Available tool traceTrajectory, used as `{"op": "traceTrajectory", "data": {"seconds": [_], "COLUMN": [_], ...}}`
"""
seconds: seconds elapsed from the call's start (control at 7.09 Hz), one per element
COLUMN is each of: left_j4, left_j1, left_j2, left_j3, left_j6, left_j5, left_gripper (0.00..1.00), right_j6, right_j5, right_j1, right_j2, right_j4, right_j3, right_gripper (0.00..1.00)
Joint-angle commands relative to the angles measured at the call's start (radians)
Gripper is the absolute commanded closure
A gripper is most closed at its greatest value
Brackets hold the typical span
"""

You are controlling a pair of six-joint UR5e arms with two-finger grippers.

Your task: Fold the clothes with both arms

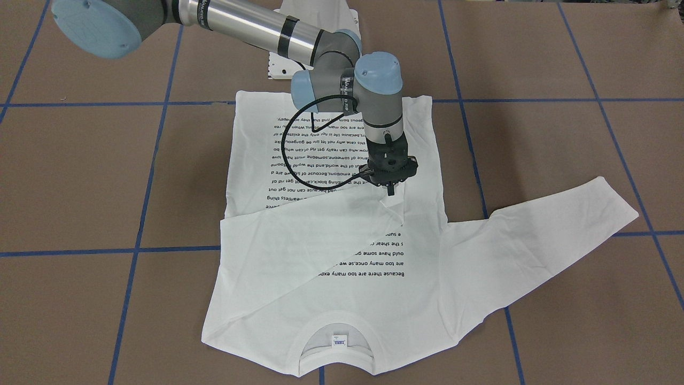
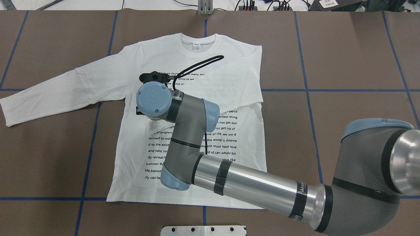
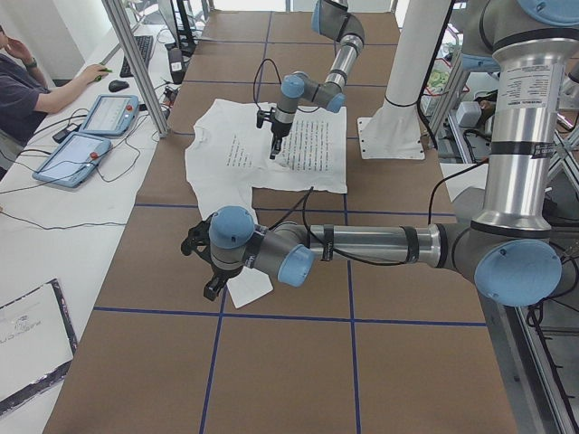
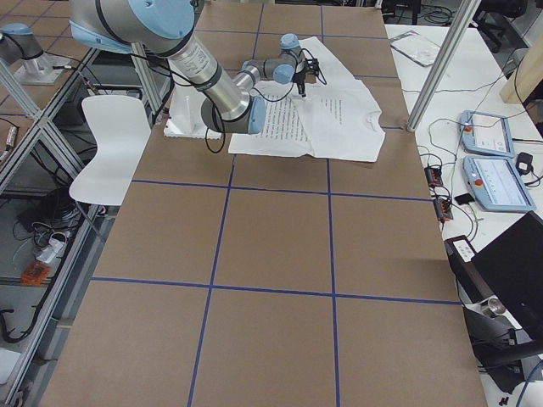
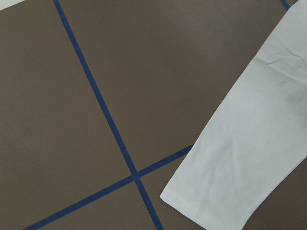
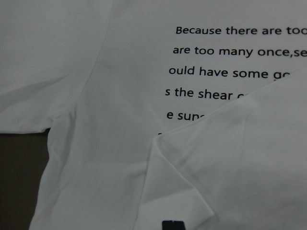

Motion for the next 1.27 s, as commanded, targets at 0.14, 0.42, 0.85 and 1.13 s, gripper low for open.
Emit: {"op": "traceTrajectory", "data": {"seconds": [0.14, 0.42, 0.85, 1.13], "left_j4": [-0.001, 0.0, -0.001, 0.0], "left_j1": [0.0, 0.0, 0.0, 0.0], "left_j2": [-0.001, -0.003, -0.003, -0.004], "left_j3": [0.0, -0.001, 0.002, 0.002], "left_j6": [-0.002, -0.002, 0.0, 0.0], "left_j5": [0.002, 0.002, 0.002, 0.0], "left_gripper": [0.0, 0.0, 0.0, 0.0], "right_j6": [0.006, 0.065, 0.292, 0.327], "right_j5": [-0.014, -0.015, -0.012, -0.006], "right_j1": [-0.003, -0.005, -0.007, -0.016], "right_j2": [0.011, -0.012, 0.02, 0.115], "right_j4": [0.013, 0.004, 0.005, 0.013], "right_j3": [0.002, 0.002, -0.023, -0.164], "right_gripper": [0.96, 0.11, 0.12, 0.12]}}
